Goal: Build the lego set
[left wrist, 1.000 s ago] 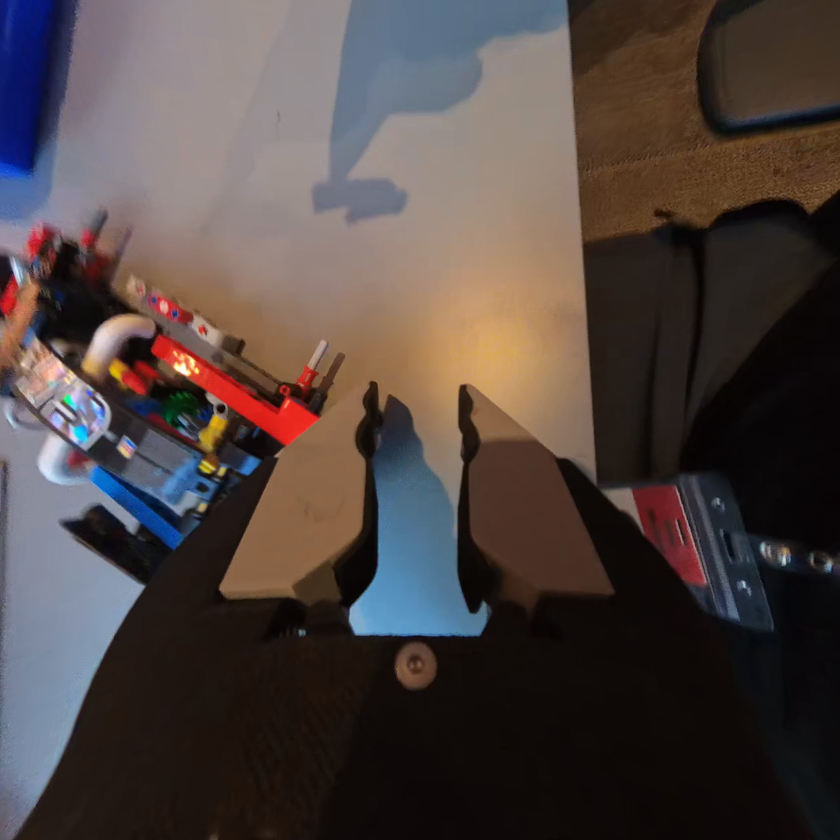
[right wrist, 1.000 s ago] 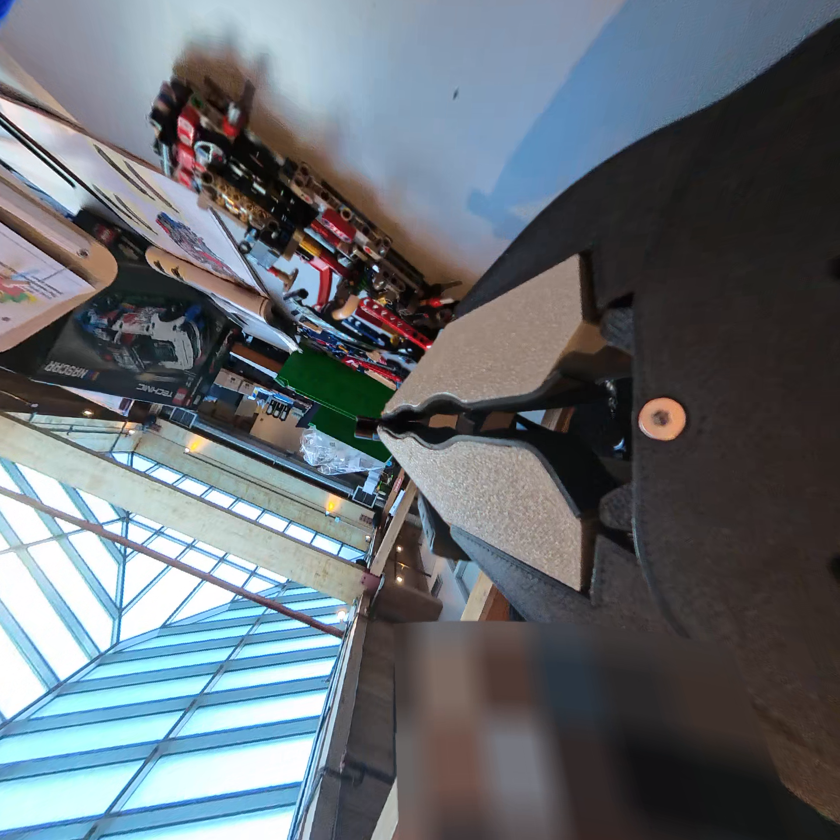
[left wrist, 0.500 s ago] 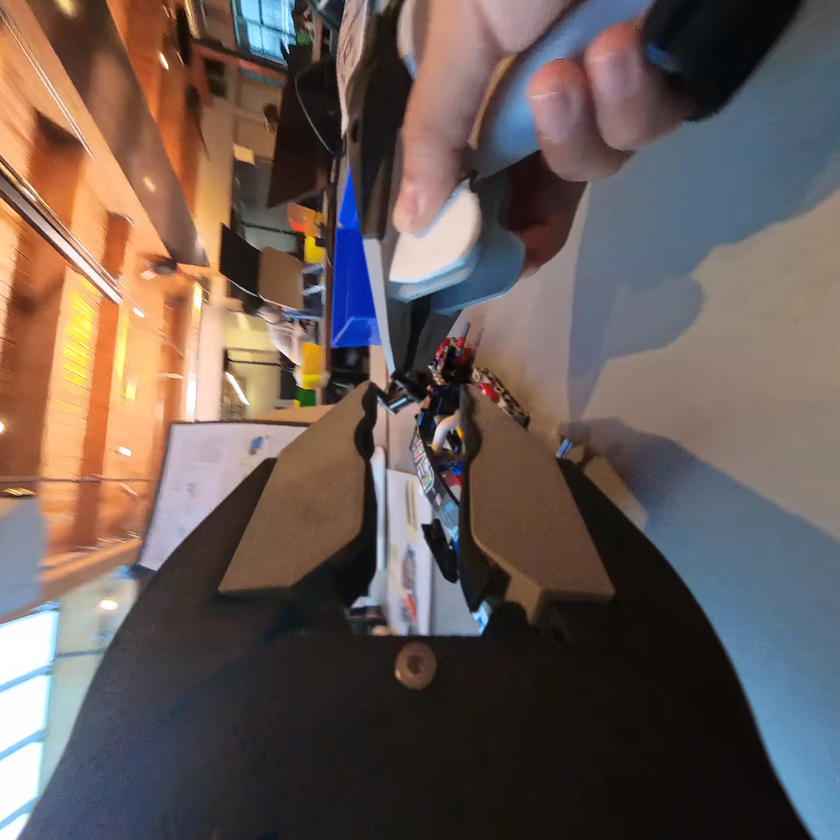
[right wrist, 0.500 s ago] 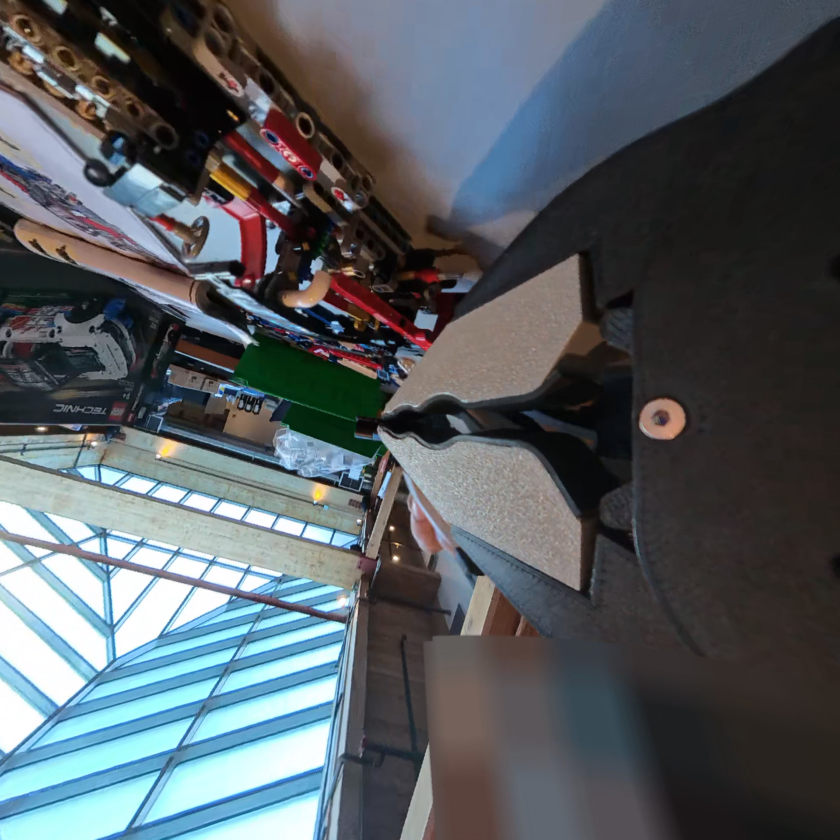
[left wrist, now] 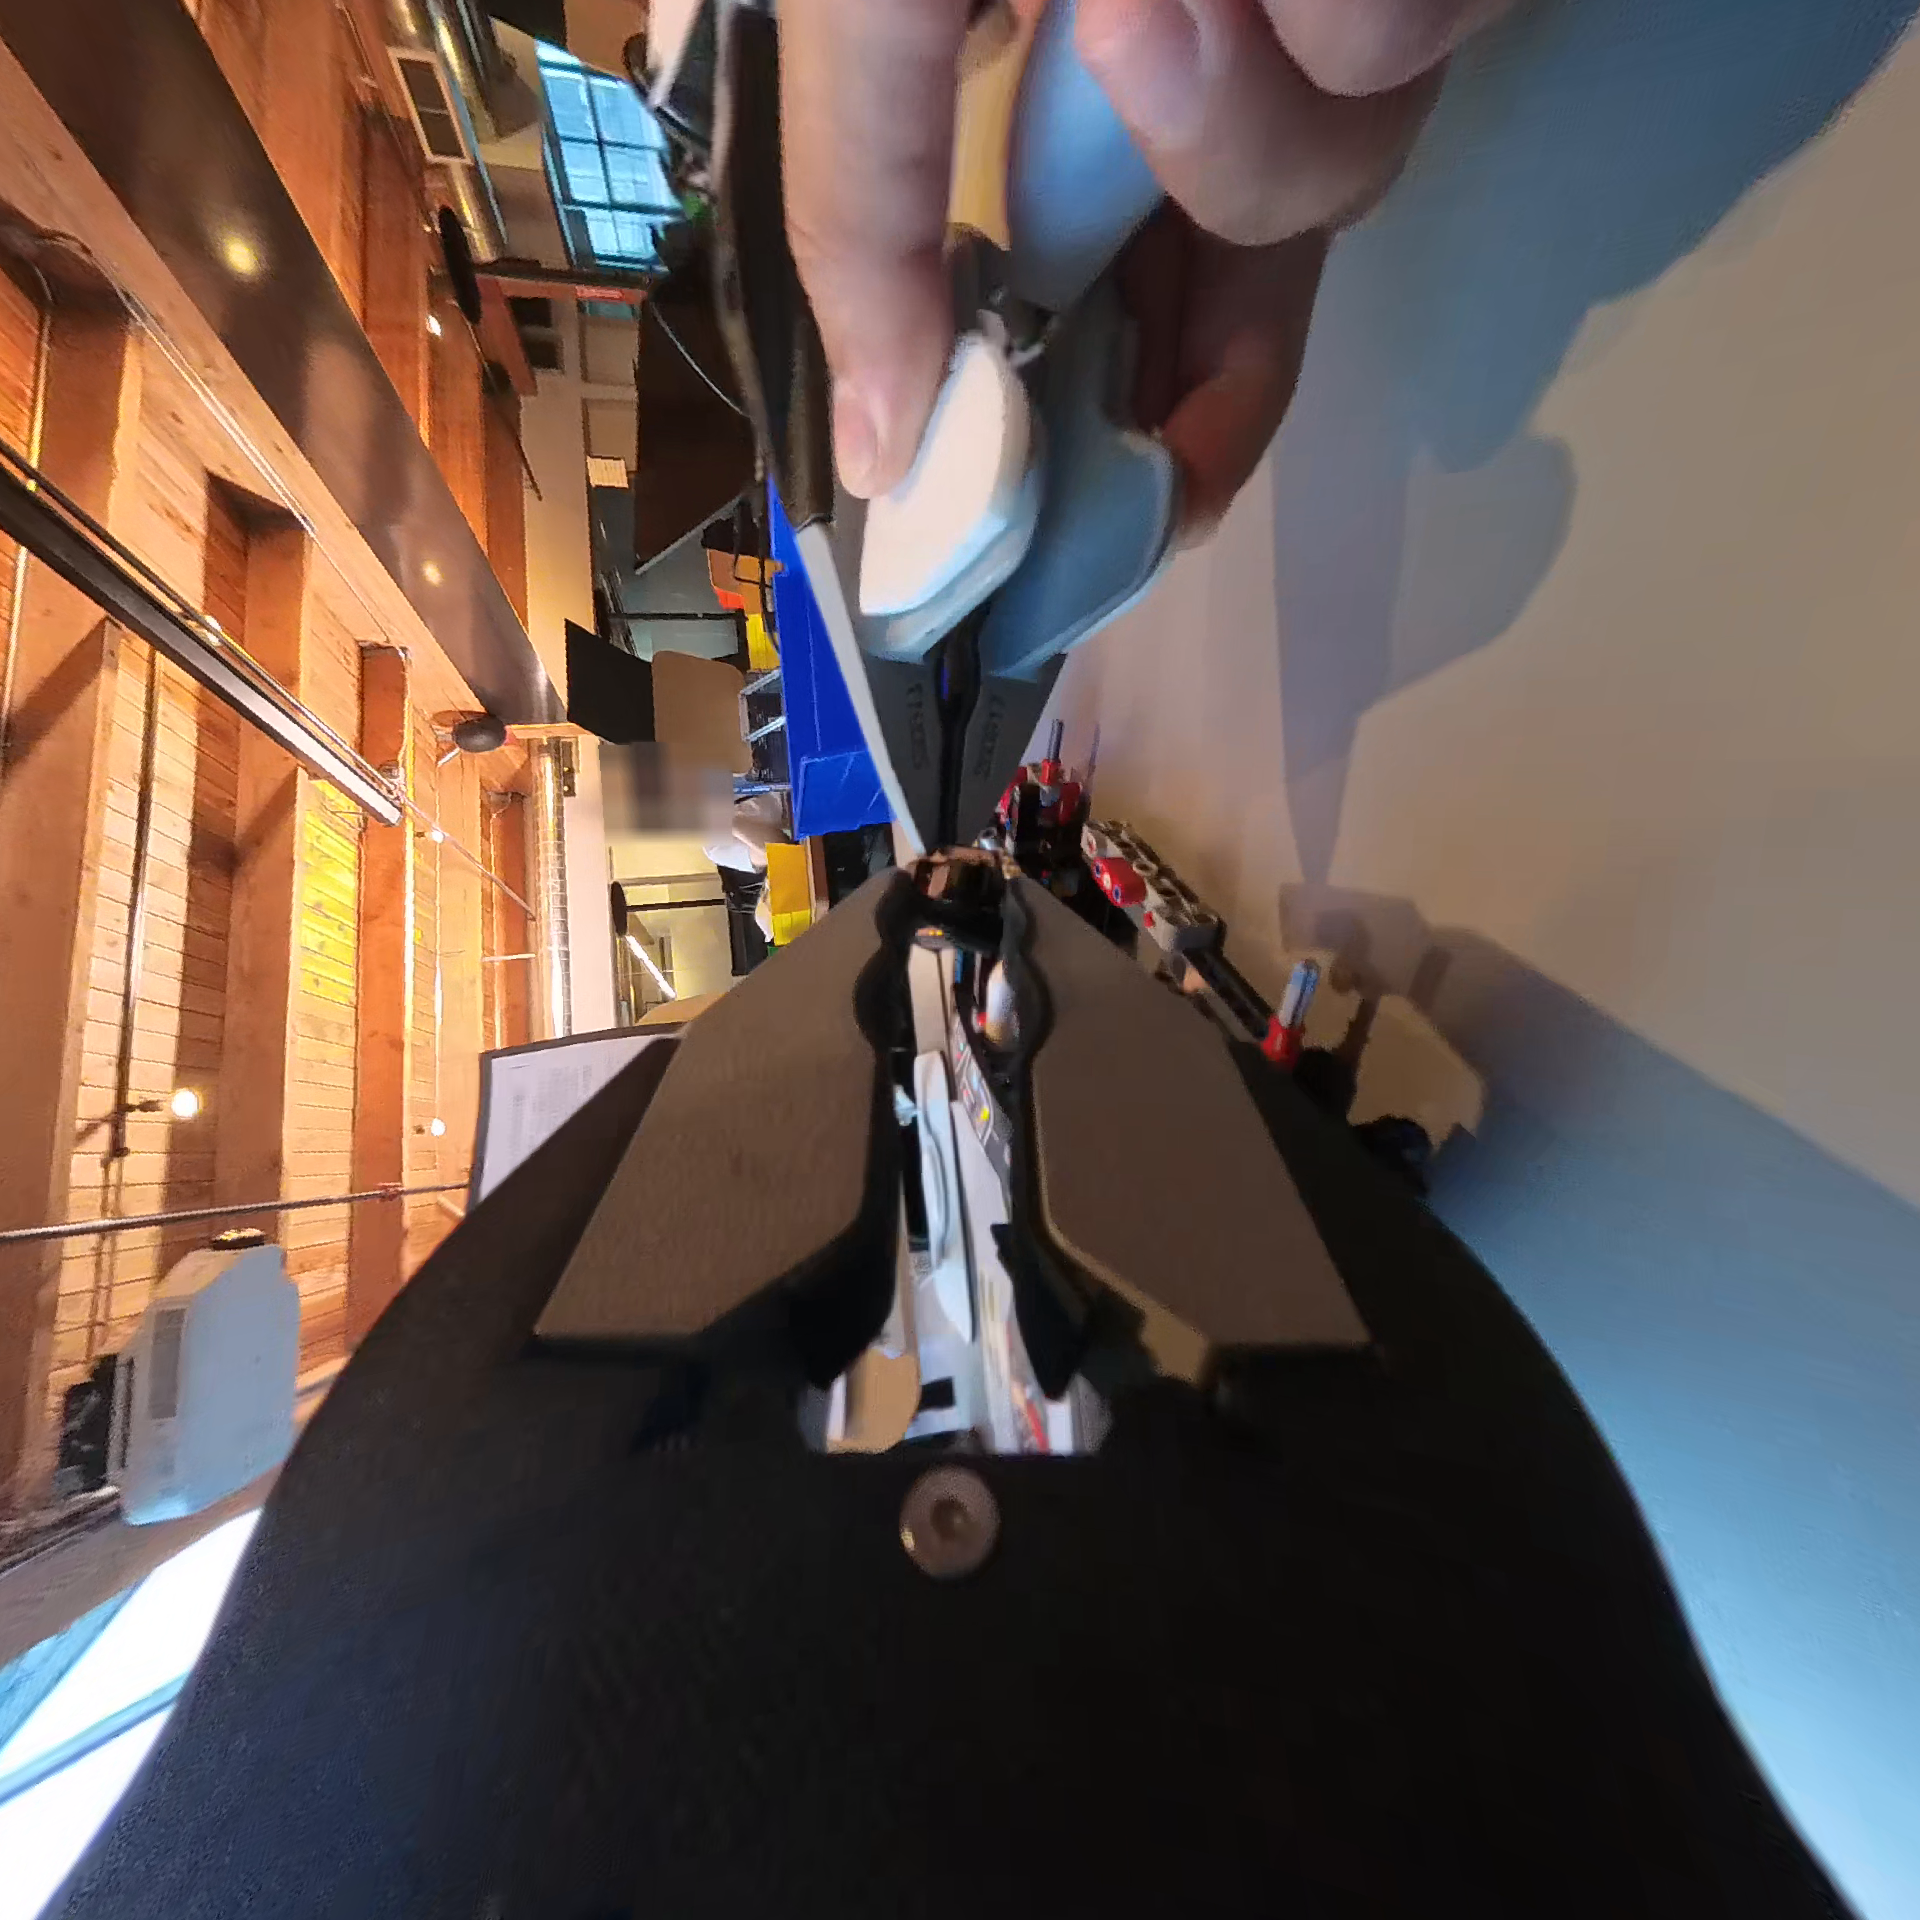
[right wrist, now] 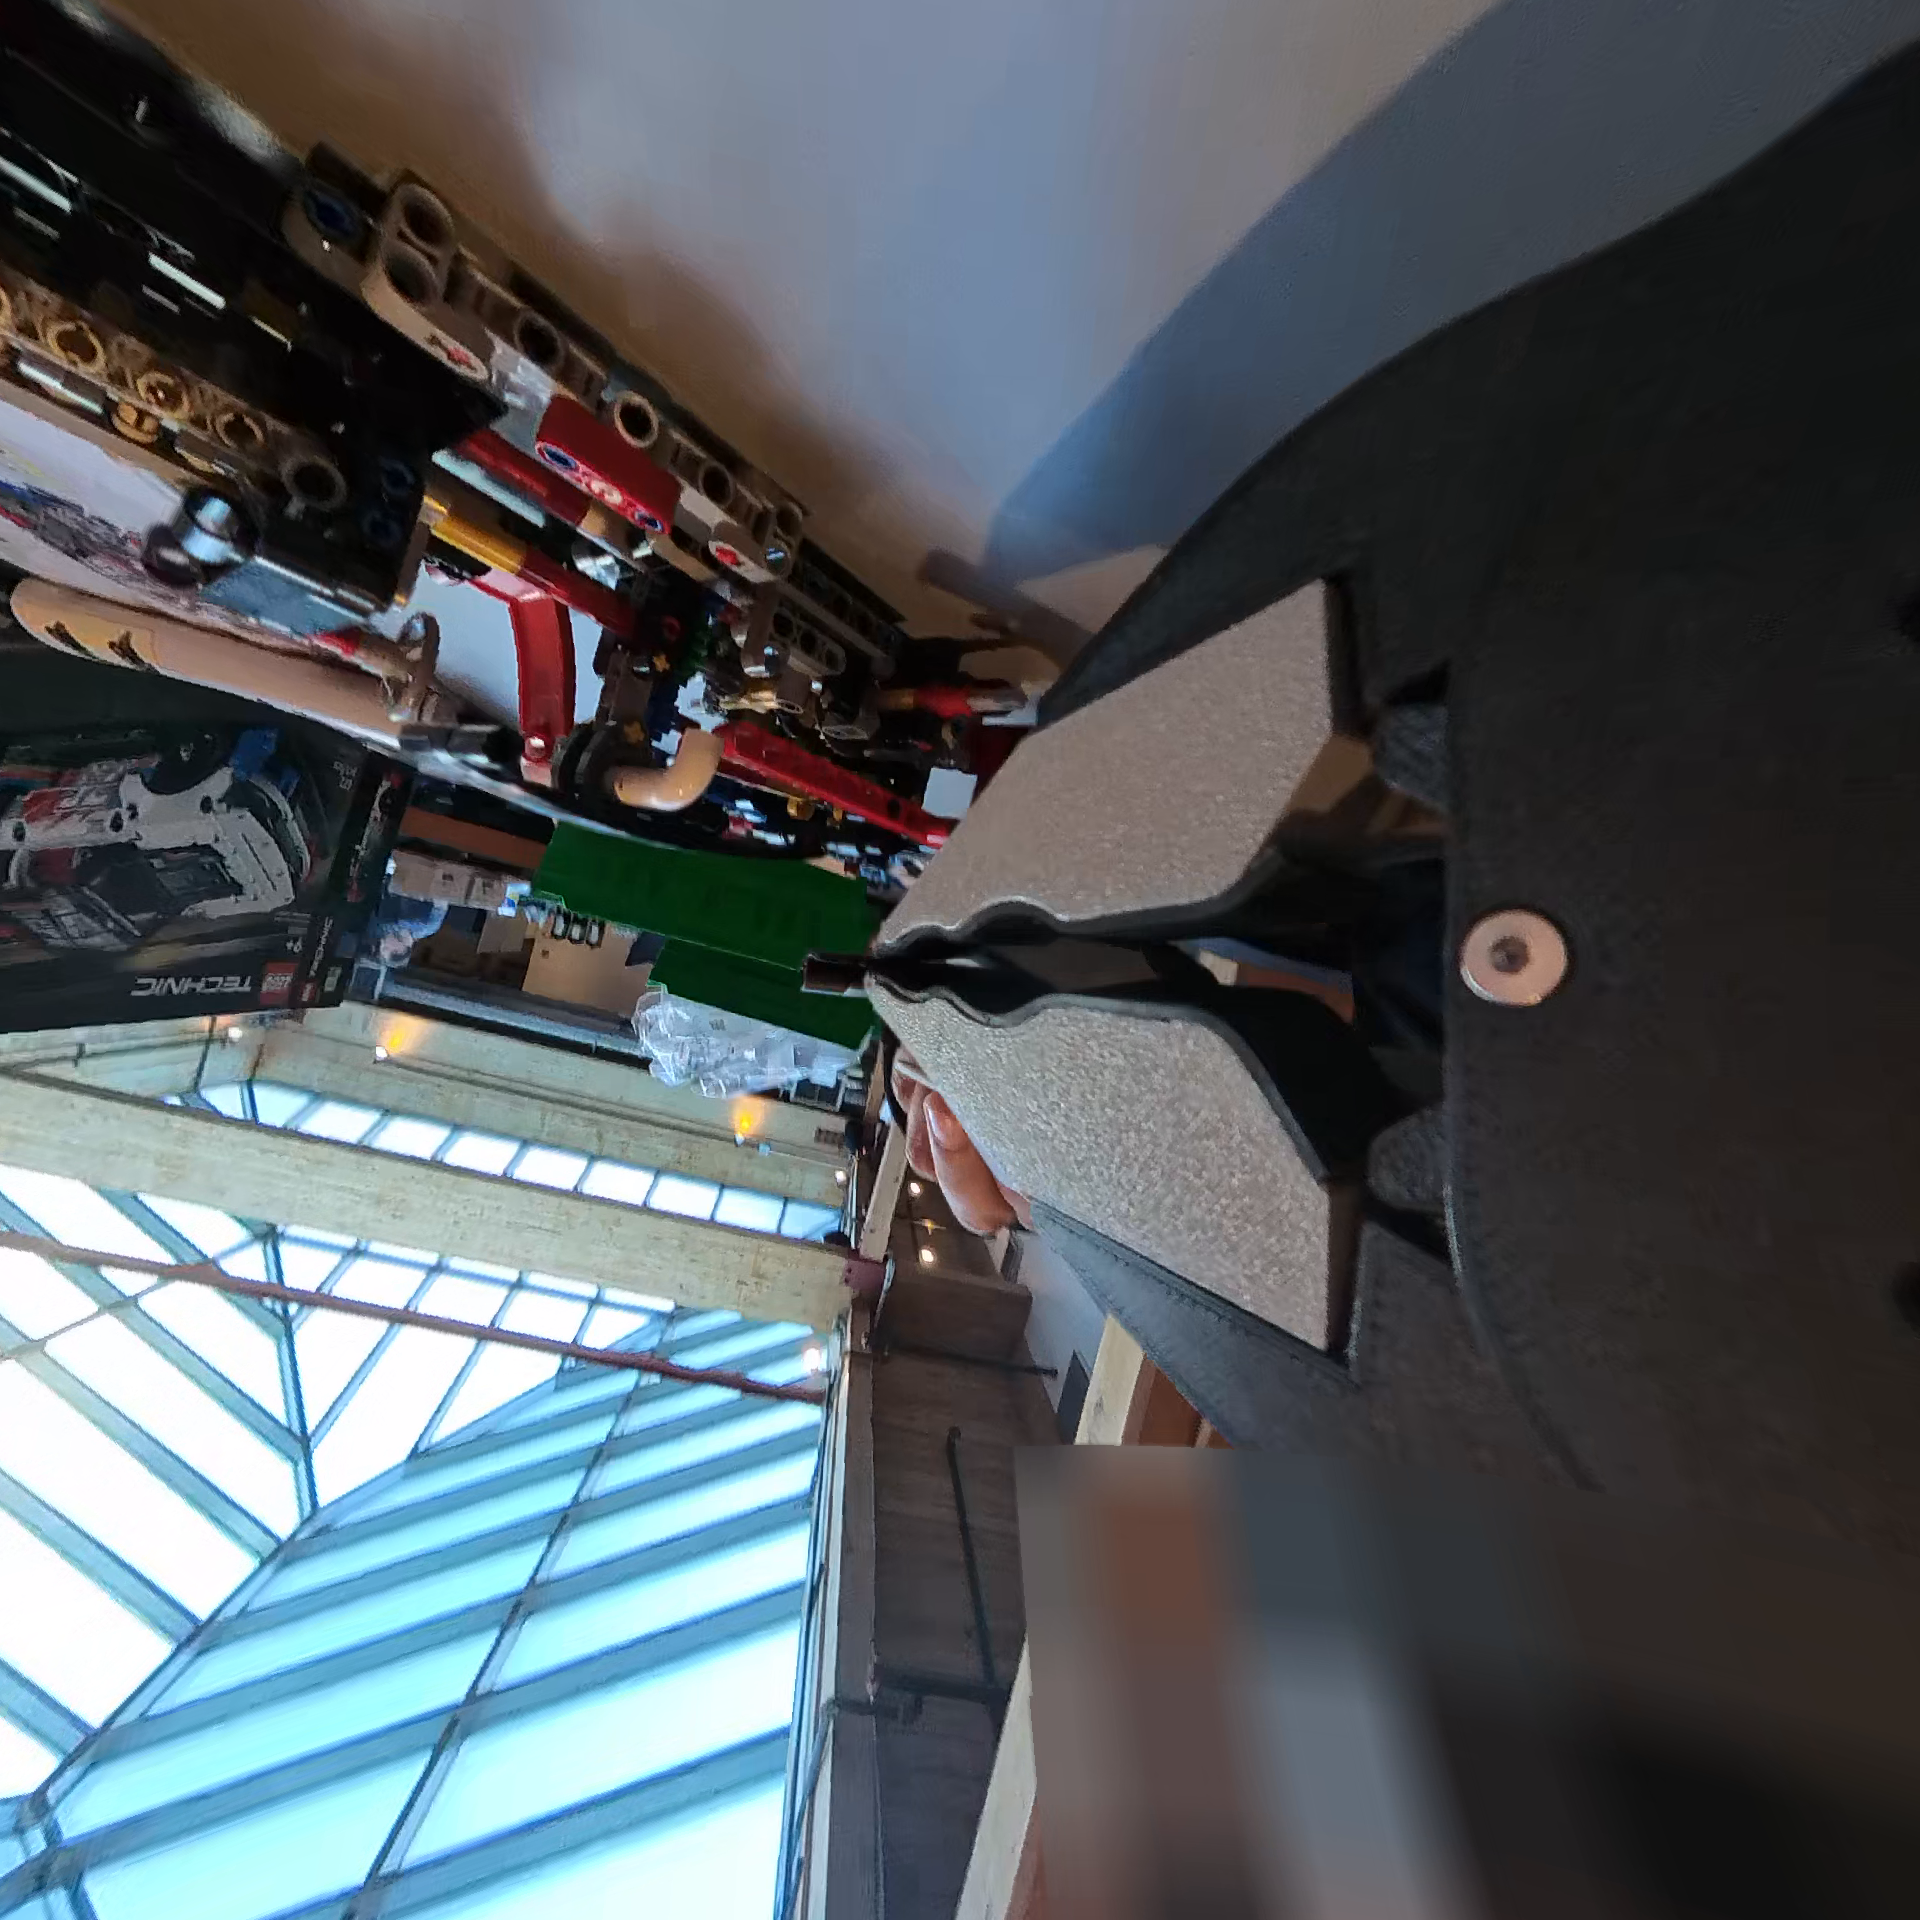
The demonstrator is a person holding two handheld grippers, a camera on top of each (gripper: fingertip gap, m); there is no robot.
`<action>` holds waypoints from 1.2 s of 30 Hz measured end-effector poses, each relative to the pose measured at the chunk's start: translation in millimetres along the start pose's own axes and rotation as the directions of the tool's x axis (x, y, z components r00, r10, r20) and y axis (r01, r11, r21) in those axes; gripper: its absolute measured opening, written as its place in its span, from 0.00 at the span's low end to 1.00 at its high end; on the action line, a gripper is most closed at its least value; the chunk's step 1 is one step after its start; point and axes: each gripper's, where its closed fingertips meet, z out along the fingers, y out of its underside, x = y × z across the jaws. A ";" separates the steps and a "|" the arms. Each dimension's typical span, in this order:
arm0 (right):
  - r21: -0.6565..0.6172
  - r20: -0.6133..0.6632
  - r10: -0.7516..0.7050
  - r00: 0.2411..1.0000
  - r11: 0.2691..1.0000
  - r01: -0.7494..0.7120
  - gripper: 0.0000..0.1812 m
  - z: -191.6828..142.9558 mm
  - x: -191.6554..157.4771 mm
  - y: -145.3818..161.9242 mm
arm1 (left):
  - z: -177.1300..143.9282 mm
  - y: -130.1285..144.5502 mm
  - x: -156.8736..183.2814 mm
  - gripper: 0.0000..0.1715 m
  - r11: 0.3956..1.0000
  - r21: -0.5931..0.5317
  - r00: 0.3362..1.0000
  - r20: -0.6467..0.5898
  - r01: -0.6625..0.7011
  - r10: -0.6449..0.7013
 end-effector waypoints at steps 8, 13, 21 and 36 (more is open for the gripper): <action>-0.152 -0.063 -0.659 0.749 0.748 0.646 0.11 -30.3 -27.1 -2.5 | -29.9 -12.4 -29.3 0.08 0.806 0.200 0.830 -0.164 0.557 -0.533; -0.351 0.081 -0.966 0.244 0.201 0.915 0.14 -21.4 -51.5 37.5 | -64.6 -31.8 -35.8 0.08 0.508 0.303 0.592 -0.434 0.806 -0.679; -0.342 0.290 -0.957 -0.014 -0.117 0.932 0.04 -5.8 -65.7 65.6 | -86.5 -33.5 -42.5 0.08 0.194 0.277 0.332 -0.646 0.941 -0.687; -0.367 0.342 -0.929 -0.141 -0.270 0.890 0.03 4.4 -60.9 75.7 | -84.9 -33.8 -37.2 0.08 0.108 0.230 0.243 -0.719 0.967 -0.651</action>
